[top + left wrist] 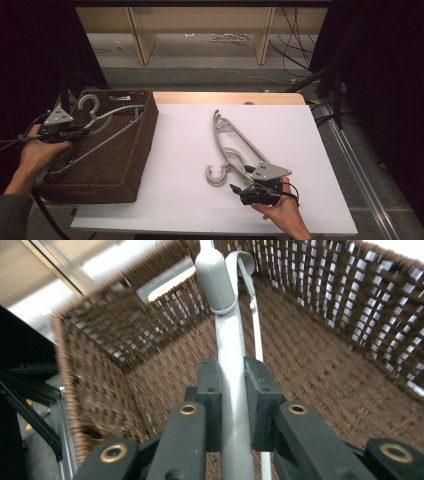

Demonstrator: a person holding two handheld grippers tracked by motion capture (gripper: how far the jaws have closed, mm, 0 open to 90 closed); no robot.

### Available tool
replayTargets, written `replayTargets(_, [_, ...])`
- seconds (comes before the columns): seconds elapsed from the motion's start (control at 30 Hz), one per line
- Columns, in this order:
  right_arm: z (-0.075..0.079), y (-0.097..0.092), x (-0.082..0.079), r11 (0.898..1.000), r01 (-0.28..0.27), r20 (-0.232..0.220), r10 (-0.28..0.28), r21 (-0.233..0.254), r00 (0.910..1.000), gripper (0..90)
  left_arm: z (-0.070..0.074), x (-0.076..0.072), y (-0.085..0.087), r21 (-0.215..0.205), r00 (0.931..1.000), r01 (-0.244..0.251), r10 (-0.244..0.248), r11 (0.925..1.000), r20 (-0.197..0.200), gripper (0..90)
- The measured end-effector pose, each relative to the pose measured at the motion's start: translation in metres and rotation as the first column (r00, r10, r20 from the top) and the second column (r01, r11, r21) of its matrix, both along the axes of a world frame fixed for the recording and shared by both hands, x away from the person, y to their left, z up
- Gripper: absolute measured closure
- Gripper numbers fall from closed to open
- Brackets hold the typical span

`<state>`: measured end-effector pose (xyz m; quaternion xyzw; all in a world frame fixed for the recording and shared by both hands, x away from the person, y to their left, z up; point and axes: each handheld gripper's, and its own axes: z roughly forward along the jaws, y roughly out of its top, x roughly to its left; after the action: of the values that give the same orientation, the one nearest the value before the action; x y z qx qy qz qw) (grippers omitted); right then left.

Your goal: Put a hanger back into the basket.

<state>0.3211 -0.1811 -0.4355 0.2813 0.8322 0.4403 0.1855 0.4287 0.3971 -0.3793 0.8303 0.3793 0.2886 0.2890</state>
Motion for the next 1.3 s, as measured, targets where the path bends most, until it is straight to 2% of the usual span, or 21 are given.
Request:
replayTargets(0.1, [0.0, -0.001, 0.0, 1.0, 0.0, -0.001, 0.0, -0.001, 1.0, 26.5, -0.013, 0.006, -0.001, 0.0, 0.999, -0.021, 0.021, 0.9998, -0.04, 79.1])
replayTargets(0.2, [0.001, -0.001, 0.0, 1.0, 0.001, -0.002, -0.001, 0.003, 1.0, 26.5, -0.018, 0.008, 0.004, -0.018, 0.9962, -0.062, 0.06, 0.9979, -0.063, 79.4])
replayTargets(0.23, [0.001, -0.001, 0.0, 1.0, -0.001, -0.001, 0.001, 0.001, 1.0, 26.5, -0.022, 0.009, 0.006, -0.015, 0.9946, -0.071, 0.07, 0.9973, -0.077, 79.3])
replayTargets(0.27, [0.0, -0.001, 0.0, 1.0, 0.001, 0.0, -0.001, 0.0, 1.0, 26.5, -0.029, 0.011, 0.008, 0.009, 0.9904, -0.093, 0.093, 0.9956, -0.102, 79.3])
replayTargets(0.37, [0.0, -0.001, 0.0, 1.0, 0.001, 0.001, -0.001, 0.004, 1.0, 26.5, -0.037, 0.013, 0.014, 0.032, 0.9838, -0.121, 0.124, 0.9921, -0.129, 79.9])
replayTargets(0.4, [0.001, -0.001, 0.0, 1.0, -0.002, -0.003, 0.002, 0.003, 1.0, 26.5, -0.039, 0.014, 0.016, 0.019, 0.9829, -0.136, 0.138, 0.9905, -0.122, 80.3])
replayTargets(0.43, [0.0, -0.001, 0.0, 1.0, -0.001, 0.0, 0.001, 0.001, 1.0, 26.5, -0.042, 0.015, 0.02, -0.009, 0.9773, -0.171, 0.169, 0.9852, -0.128, 80.5])
replayTargets(0.53, [0.0, -0.001, 0.0, 1.0, 0.001, -0.006, -0.001, -0.001, 1.0, 26.5, -0.042, 0.016, 0.021, -0.002, 0.9732, -0.188, 0.186, 0.9822, -0.135, 80.4])
replayTargets(0.6, [0.0, -0.001, 0.001, 1.0, 0.001, -0.003, -0.001, 0.004, 1.0, 26.5, -0.043, 0.016, 0.022, 0.0, 0.9748, -0.183, 0.181, 0.9832, -0.13, 78.3])
replayTargets(0.63, [-0.001, -0.001, 0.0, 1.0, 0.001, -0.005, -0.001, -0.001, 1.0, 26.5, -0.043, 0.016, 0.021, 0.001, 0.9701, -0.201, 0.199, 0.9797, -0.139, 71.6])
replayTargets(0.67, [-0.001, -0.002, 0.0, 1.0, 0.002, -0.005, -0.002, -0.001, 1.0, 26.5, -0.043, 0.016, 0.021, 0.001, 0.9701, -0.201, 0.199, 0.9797, -0.139, 69.2])
replayTargets(0.7, [0.0, -0.002, 0.001, 1.0, 0.001, -0.005, -0.001, 0.002, 1.0, 26.5, -0.043, 0.015, 0.02, 0.009, 0.9661, -0.217, 0.216, 0.9761, -0.141, 66.5])
replayTargets(0.73, [0.0, -0.002, 0.001, 1.0, 0.001, -0.005, -0.001, 0.002, 1.0, 26.5, -0.041, 0.014, 0.021, 0.01, 0.9669, -0.217, 0.217, 0.976, -0.134, 66.5])
replayTargets(0.77, [0.0, -0.002, 0.001, 1.0, 0.002, -0.005, -0.002, 0.005, 1.0, 26.5, -0.038, 0.011, 0.02, 0.001, 0.9637, -0.243, 0.241, 0.97, -0.114, 61.5])
replayTargets(0.83, [0.0, -0.002, 0.001, 1.0, 0.003, -0.005, -0.003, 0.002, 1.0, 26.4, -0.03, 0.007, 0.02, -0.034, 0.9563, -0.281, 0.277, 0.9591, -0.094, 51.2])
replayTargets(0.9, [0.0, -0.003, 0.001, 1.0, 0.015, 0.0, -0.015, 0.006, 0.9999, 25.5, -0.02, 0.0, 0.019, -0.088, 0.9501, -0.309, 0.304, 0.9469, -0.07, 40.6])
replayTargets(1.03, [0.0, -0.003, 0.001, 1.0, 0.022, -0.001, -0.022, 0.008, 0.9998, 25.5, 0.004, -0.017, 0.006, -0.144, 0.9508, -0.307, 0.31, 0.9406, -0.007, 34.8])
replayTargets(1.1, [0.0, -0.003, 0.001, 1.0, 0.027, 0.003, -0.027, 0.008, 0.9996, 25.1, 0.017, -0.028, -0.004, -0.201, 0.954, -0.283, 0.297, 0.9376, 0.04, 30.7])
replayTargets(1.2, [0.0, -0.004, 0.001, 0.999, 0.034, 0.005, -0.034, 0.009, 0.9994, 25.0, 0.03, -0.043, -0.024, -0.311, 0.9569, -0.244, 0.28, 0.9184, 0.076, 24.5])
replayTargets(1.23, [0.0, -0.004, 0.001, 0.999, 0.038, 0.008, -0.038, 0.008, 0.9992, 25.0, 0.035, -0.05, -0.034, -0.355, 0.9626, -0.201, 0.251, 0.9129, 0.101, 23.8])
replayTargets(1.3, [0.001, -0.005, 0.001, 0.999, 0.046, 0.011, -0.046, 0.014, 0.9989, 24.8, 0.04, -0.06, -0.053, -0.407, 0.9682, -0.14, 0.211, 0.9025, 0.135, 23.9])
